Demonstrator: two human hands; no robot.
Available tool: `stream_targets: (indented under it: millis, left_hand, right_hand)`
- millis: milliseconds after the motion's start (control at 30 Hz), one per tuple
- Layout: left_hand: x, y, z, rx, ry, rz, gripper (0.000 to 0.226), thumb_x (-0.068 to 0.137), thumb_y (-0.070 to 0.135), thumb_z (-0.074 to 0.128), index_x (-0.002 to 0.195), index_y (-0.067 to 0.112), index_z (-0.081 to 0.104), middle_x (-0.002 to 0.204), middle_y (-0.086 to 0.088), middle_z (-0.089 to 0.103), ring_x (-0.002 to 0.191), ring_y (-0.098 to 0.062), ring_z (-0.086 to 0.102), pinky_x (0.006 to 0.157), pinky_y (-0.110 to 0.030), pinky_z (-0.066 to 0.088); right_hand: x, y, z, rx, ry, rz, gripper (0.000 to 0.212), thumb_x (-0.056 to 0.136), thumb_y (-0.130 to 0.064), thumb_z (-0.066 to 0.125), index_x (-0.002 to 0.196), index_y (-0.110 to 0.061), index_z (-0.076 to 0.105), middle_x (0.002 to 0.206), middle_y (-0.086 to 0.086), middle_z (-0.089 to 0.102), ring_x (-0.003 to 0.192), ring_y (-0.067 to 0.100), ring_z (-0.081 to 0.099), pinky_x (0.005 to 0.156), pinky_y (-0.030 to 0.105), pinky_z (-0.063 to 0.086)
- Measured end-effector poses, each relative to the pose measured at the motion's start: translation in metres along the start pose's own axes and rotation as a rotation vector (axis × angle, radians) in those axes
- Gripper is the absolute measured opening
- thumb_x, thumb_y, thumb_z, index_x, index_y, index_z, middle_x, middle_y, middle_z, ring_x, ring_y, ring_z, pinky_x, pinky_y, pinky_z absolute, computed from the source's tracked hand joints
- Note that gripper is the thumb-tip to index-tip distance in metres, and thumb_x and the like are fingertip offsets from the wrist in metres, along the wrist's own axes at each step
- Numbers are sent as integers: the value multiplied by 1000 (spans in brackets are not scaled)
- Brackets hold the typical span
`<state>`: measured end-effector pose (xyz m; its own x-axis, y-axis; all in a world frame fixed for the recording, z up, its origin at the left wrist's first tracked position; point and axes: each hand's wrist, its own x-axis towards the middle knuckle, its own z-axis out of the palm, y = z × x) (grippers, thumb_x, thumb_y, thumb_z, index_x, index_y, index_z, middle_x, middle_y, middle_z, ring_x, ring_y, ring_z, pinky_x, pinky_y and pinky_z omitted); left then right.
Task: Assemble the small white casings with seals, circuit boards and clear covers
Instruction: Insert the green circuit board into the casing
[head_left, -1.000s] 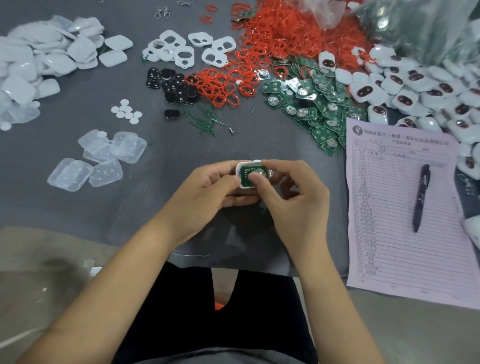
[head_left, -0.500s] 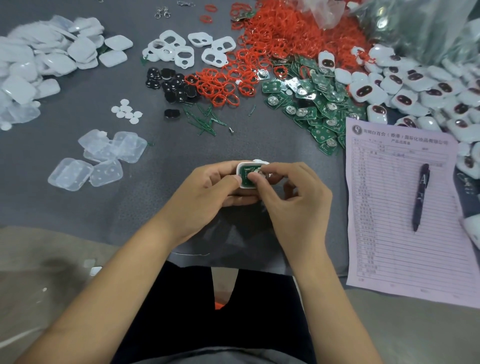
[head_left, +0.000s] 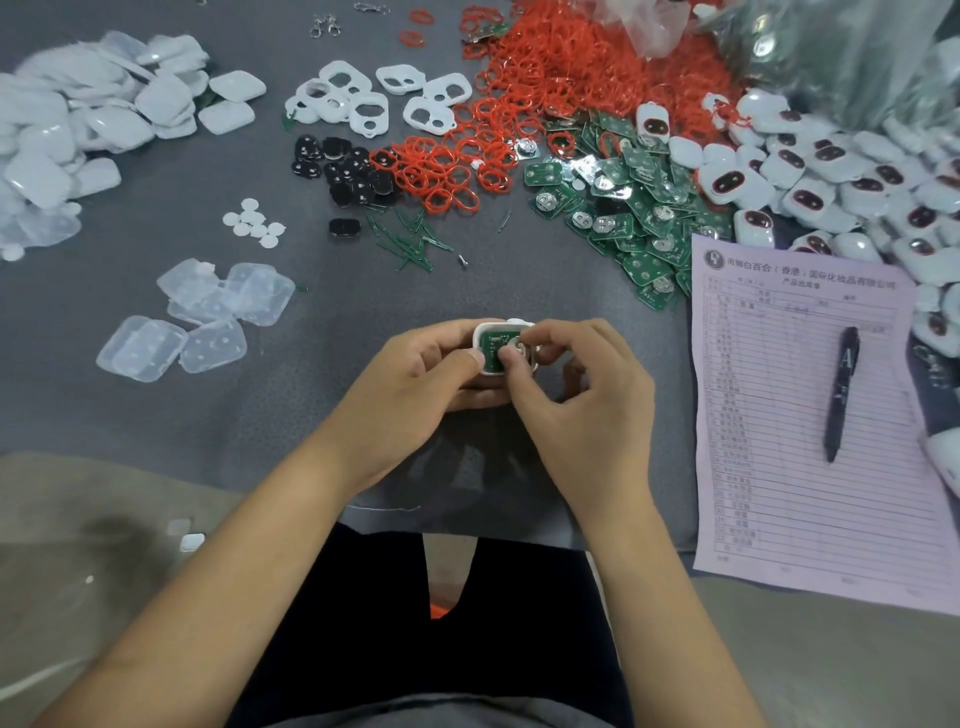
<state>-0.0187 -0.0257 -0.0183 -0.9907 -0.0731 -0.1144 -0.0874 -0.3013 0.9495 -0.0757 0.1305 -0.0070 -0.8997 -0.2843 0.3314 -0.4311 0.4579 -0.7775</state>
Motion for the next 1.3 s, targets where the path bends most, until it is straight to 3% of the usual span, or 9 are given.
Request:
stream_targets:
  millis: [300,500,767,1000,1133,1300]
  left_hand:
    - [-3,2,5,97,44,38,44,107,-7,36,133,10,67,125,-4,74,117,-21,71,91,-25,58]
    - [-4,5,7,146,53,58,47,104,-6,38,124,20,71,120,-1,76,110,-18,72,88,-26,59]
    - [-5,8,8,89,80,17,31,108,2,48,131,7,67,119,-10,76,113,-24,73,89,-28,60]
    - [-2,7,11,54,127,-29,29,109,5,48,129,7,68,113,-9,78,100,-25,77,84,-26,61]
    - [-2,8,9,63,77,-15,30,108,2,47,129,9,67,113,-7,78,102,-24,77,85,-24,60]
    - [-4,8,8,49,57,-11,31,106,-1,48,131,7,66,114,-11,77,103,-27,77,86,-24,60]
  right_hand:
    - [-1,-3,-1,-11,-6,-7,11,86,-23,81,94,-26,75,85,-12,62,72,9,57,65,41,51]
    - [-1,-3,-1,2,-5,3,10,85,-23,81,92,-26,74,85,-12,63,76,9,60,69,42,52]
    - [-1,0,0,39,-20,-28,6,91,-28,73,96,-28,70,86,-14,63,76,12,61,66,37,52]
    - [3,7,-2,247,40,95,11,98,-19,66,108,-24,70,86,-6,67,66,18,60,63,21,47]
    - [5,6,-1,247,-43,102,15,99,-18,65,109,-26,74,92,-5,71,71,27,64,65,37,53]
    - [9,8,-5,297,-92,126,19,98,-11,67,99,-27,78,84,-1,74,68,34,62,62,45,51]
